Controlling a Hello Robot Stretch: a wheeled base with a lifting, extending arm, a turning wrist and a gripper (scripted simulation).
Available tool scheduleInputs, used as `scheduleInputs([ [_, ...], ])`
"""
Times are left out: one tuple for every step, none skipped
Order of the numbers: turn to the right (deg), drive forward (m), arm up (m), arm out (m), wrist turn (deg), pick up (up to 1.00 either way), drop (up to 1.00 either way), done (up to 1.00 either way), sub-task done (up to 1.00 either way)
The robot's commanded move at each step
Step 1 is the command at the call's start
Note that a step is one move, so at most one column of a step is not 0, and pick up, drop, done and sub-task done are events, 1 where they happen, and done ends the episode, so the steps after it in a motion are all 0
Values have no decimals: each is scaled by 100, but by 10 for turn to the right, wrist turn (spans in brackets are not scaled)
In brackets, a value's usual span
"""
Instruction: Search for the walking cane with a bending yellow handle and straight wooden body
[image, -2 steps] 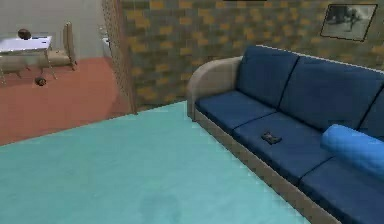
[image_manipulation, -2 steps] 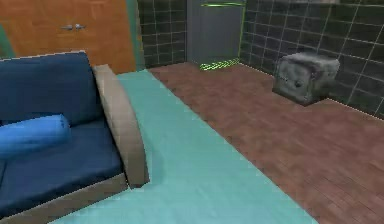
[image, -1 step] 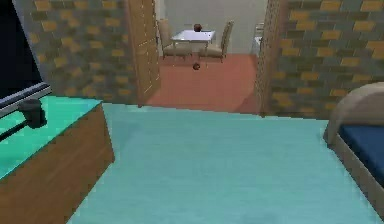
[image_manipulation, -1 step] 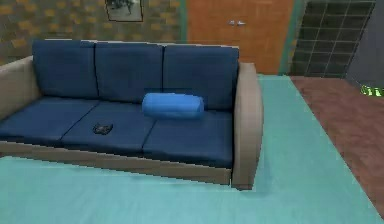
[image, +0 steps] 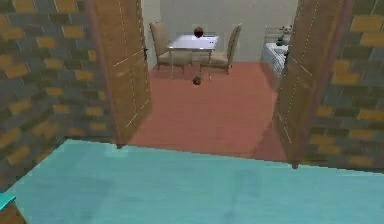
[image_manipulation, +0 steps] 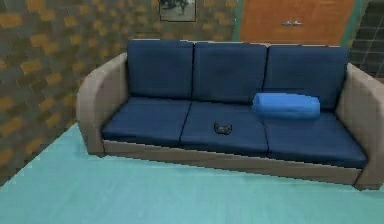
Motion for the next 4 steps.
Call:
scheduleInputs([
  [0,100,0,0,0,0,0,0,0],
  [0,100,0,0,0,0,0,0,0],
  [0,75,0,0,0,0,0,0,0],
  [240,0,0,0,0,0,0,0,0],
])
